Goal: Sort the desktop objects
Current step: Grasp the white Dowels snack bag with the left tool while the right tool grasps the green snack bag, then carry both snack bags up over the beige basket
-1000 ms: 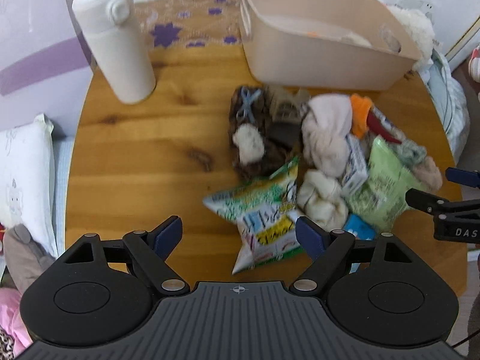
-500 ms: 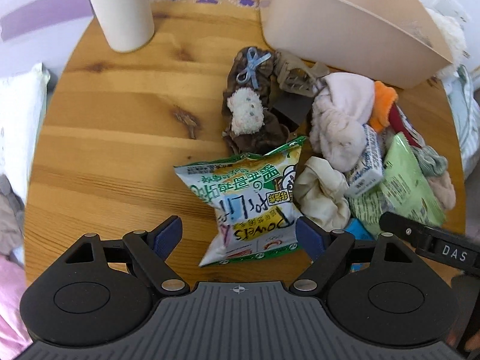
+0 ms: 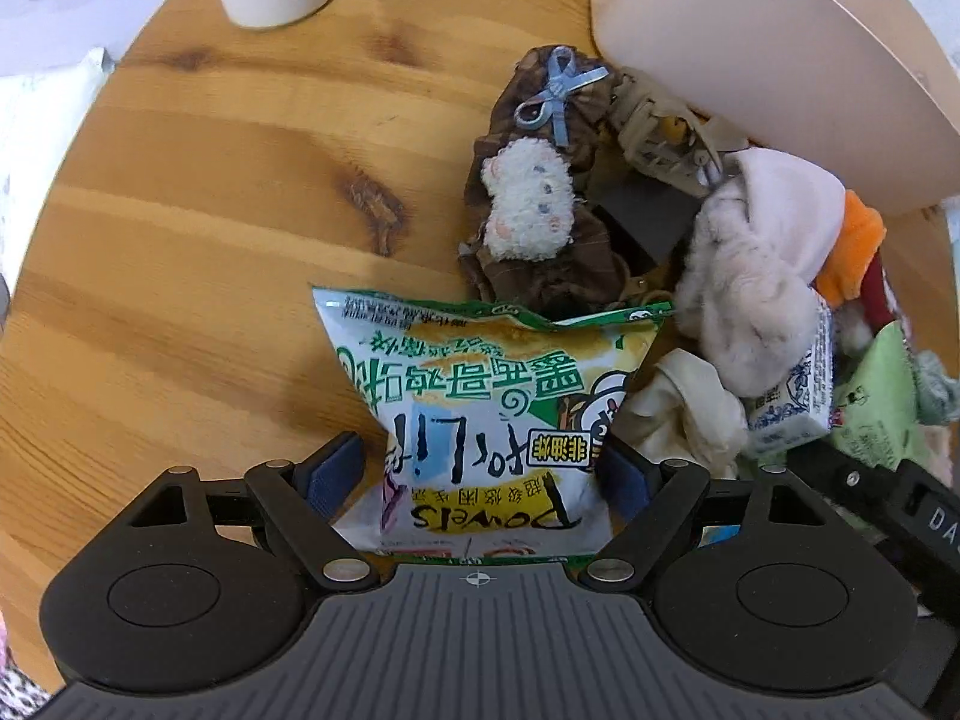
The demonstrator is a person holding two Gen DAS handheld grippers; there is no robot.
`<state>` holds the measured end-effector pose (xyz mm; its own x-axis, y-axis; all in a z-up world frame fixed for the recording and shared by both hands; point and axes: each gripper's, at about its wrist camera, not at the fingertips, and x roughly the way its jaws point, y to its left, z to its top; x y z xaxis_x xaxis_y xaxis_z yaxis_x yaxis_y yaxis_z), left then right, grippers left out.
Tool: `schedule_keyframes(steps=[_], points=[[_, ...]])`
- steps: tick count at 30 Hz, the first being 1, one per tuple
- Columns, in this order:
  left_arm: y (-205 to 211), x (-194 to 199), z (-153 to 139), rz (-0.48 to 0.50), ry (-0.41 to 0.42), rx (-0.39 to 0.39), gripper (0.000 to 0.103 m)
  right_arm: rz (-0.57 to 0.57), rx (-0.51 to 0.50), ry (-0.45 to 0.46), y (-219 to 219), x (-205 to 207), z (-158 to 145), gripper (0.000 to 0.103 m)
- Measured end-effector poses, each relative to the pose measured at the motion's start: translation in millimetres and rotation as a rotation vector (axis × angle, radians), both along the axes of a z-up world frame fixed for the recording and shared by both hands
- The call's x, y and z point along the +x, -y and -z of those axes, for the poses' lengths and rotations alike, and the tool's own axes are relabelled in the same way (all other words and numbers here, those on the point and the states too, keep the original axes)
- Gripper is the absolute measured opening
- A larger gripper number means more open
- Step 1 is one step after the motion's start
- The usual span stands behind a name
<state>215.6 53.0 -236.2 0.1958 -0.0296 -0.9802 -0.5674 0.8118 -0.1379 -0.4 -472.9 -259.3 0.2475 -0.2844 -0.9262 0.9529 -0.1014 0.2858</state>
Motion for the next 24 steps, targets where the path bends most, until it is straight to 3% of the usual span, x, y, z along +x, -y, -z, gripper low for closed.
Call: schedule_keyframes(steps=[1,3,9,17,24], points=[[2,1,0,0.020,-0.004,0.012,0.081,-0.016,-0.012,-0.001,-1,1,-1,0.078],[7,3,-2,0.058,-0.013,0.043,0.068,-0.038,-0.016,-0.017,-2,3,-3,0.074],[6,-2,-6,0.067,0.003,0.007,0.060,-0.055,-0.011,0.000,-13,0,-5,0.067],[-3,-19,-25,0.062,0.032,0.045,0.059,-0.080,-0.030,0.025,-35,-13,-19,0.066],[-8,-26,-64,0.063,0.104,0.083,0.059,-0.227,-0.163,-0.023,-32,-16,-56,0.066]])
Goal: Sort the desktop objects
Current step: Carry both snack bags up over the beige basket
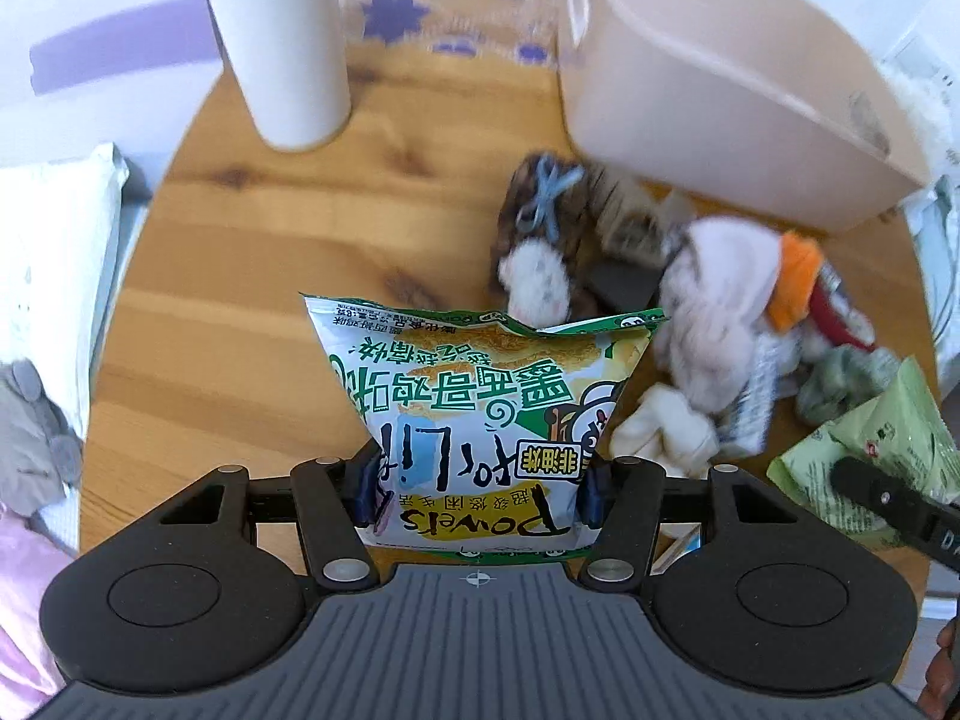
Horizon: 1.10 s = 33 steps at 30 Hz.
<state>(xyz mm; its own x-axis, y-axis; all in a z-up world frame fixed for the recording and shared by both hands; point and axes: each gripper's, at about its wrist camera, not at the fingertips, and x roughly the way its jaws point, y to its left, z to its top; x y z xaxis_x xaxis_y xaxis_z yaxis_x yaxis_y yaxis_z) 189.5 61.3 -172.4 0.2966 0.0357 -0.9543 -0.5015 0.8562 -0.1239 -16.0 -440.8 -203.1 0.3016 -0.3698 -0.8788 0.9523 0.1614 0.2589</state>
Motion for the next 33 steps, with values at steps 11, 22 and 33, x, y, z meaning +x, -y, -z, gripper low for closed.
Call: schedule_keyframes(steps=[11,22,33], points=[[5,35,-45,0.097,0.101,0.082,0.059,-0.049,-0.161,0.005,42,-22,-64,0.066],[8,100,-96,0.119,0.235,0.174,0.059,-0.010,-0.303,-0.016,85,-39,-108,0.066],[-1,175,-99,0.073,0.255,0.257,0.059,-0.044,-0.398,-0.065,144,-28,-125,0.066]])
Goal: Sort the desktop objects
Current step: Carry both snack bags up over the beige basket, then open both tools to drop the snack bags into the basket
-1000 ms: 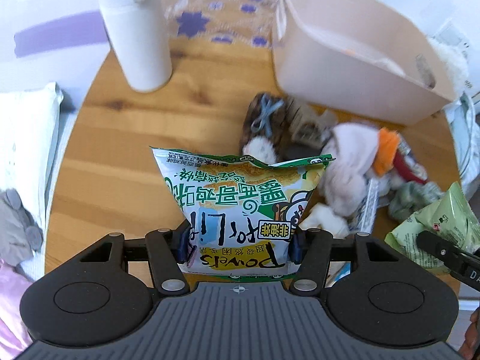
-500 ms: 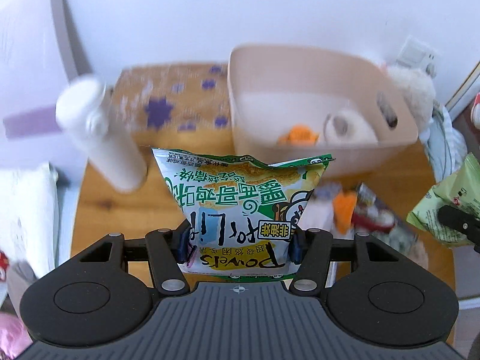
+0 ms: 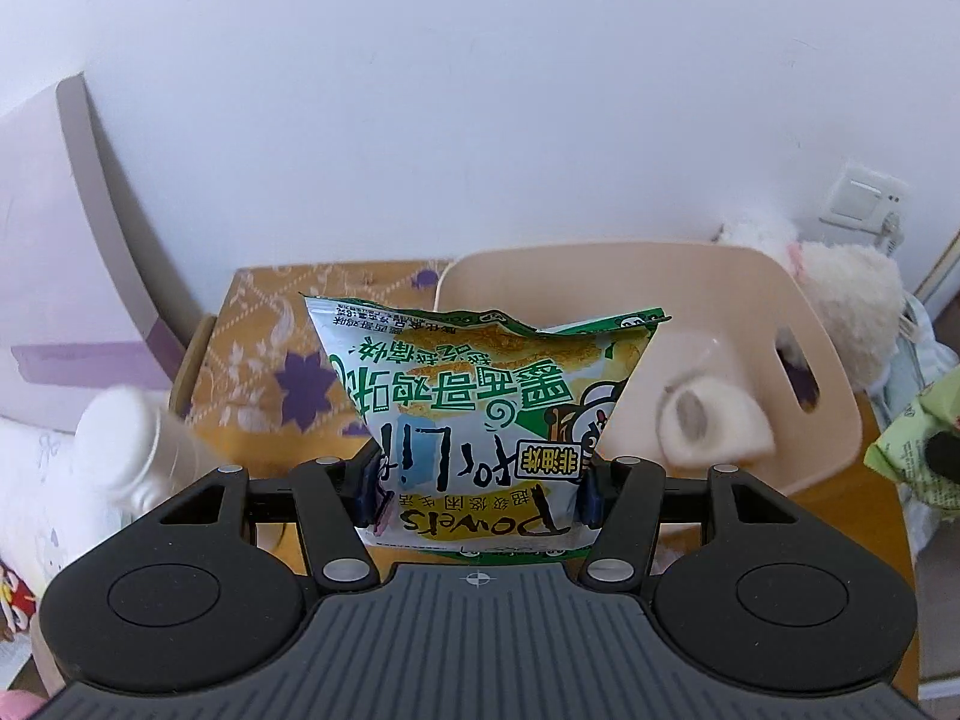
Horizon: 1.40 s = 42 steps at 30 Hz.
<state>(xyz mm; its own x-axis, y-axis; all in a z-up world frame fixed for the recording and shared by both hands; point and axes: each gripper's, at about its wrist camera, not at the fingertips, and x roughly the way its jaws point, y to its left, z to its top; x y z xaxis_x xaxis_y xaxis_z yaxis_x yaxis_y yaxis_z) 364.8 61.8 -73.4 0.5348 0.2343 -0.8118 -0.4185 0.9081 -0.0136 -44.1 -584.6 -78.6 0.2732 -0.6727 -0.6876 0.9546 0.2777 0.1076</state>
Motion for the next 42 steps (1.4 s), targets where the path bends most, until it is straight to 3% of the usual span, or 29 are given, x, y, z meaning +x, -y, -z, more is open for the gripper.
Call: schedule_keyframes(steps=[5,13,17,25,29,33,42], points=[[1,27,7,0.004,-0.015,0.018,0.059,-0.026,-0.021,-0.045,31,18,10,0.066],[18,63,44,0.014,-0.083,0.033,0.059,-0.100,0.006,-0.104,65,55,45,0.066],[29,72,59,0.043,-0.099,0.092,0.059,-0.110,0.049,-0.100,75,66,65,0.065],[35,82,75,0.054,-0.130,0.046,0.059,-0.157,0.113,-0.116,82,81,86,0.065],[38,83,80,0.074,-0.177,0.017,0.060,-0.163,0.136,-0.116,82,80,88,0.075],[36,71,74,0.044,-0.135,0.030,0.081,-0.147,0.132,-0.108,79,71,84,0.090],[22,48,60,0.011,-0.121,0.026,0.081,-0.133,0.103,-0.096,68,52,69,0.103]])
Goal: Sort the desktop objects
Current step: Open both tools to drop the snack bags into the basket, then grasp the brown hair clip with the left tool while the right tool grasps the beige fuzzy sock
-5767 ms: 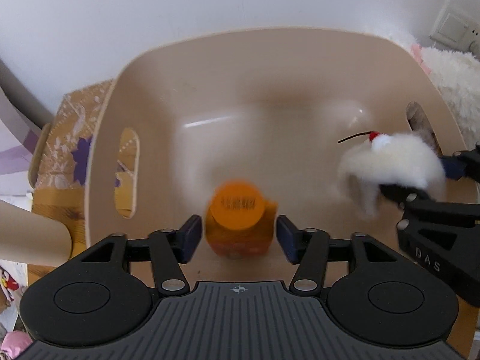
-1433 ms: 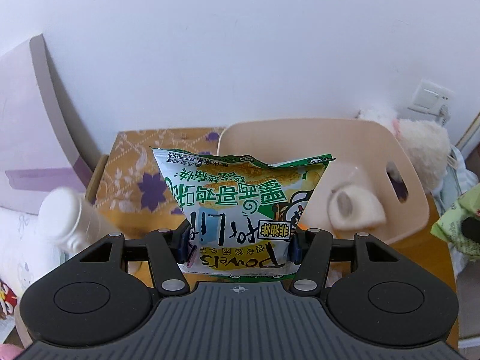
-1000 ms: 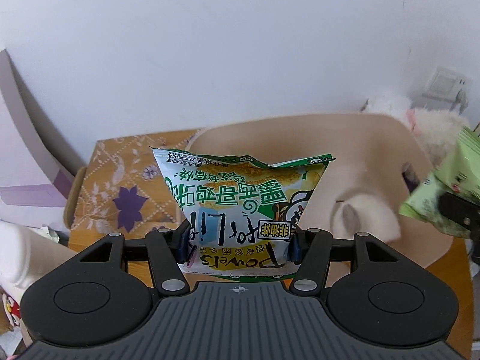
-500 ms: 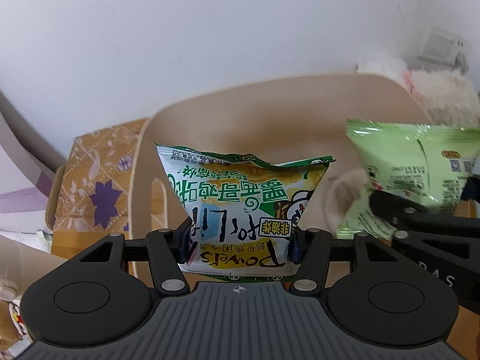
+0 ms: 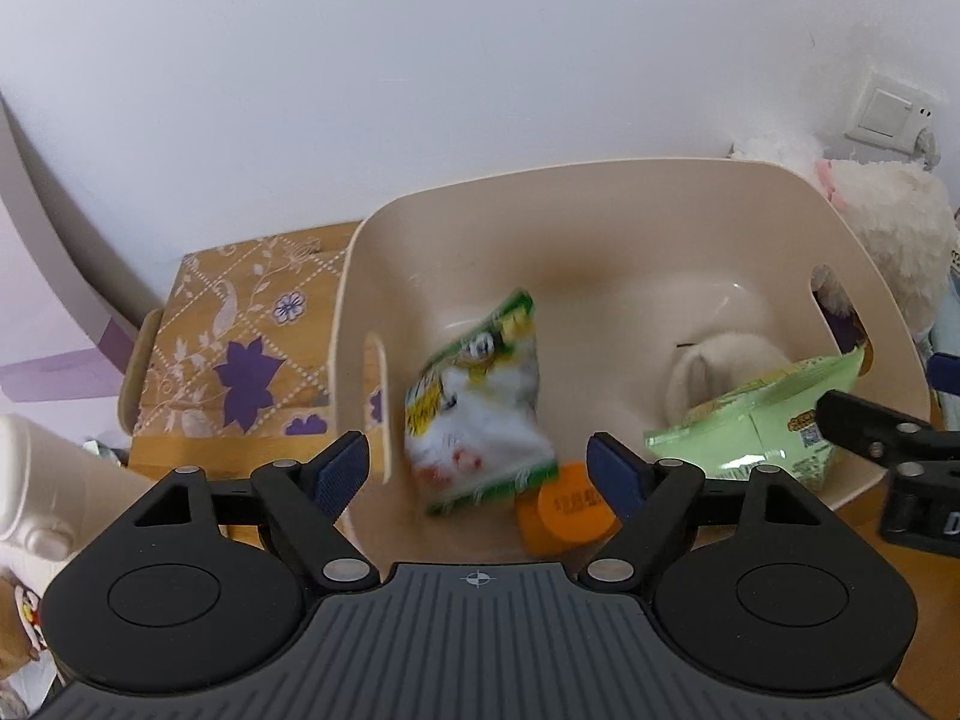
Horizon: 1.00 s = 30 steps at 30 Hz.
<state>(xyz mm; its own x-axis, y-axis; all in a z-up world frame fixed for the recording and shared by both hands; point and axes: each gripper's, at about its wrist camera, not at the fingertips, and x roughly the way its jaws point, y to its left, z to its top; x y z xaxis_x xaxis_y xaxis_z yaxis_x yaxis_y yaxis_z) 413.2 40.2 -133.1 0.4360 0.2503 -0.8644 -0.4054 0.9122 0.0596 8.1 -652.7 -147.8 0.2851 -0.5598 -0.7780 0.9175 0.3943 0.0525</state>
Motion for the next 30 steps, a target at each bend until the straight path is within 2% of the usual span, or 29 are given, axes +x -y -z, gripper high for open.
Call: schedule_keyframes(steps=[9,16,22,30], points=[[-6,-45,-24,0.015,0.030,0.017,0.081,-0.037,-0.065,0.002,-40,-12,-30,0.103],[-19,-97,-34,0.014,0.051,-0.013,0.082,-0.049,-0.090,-0.005,-69,-28,-36,0.103],[-26,-129,-22,0.028,0.003,-0.017,0.082,-0.050,-0.093,-0.017,-97,-44,-30,0.103],[-23,-151,8,0.010,-0.053,-0.059,0.082,-0.033,-0.039,-0.042,-130,-67,-3,0.103]])
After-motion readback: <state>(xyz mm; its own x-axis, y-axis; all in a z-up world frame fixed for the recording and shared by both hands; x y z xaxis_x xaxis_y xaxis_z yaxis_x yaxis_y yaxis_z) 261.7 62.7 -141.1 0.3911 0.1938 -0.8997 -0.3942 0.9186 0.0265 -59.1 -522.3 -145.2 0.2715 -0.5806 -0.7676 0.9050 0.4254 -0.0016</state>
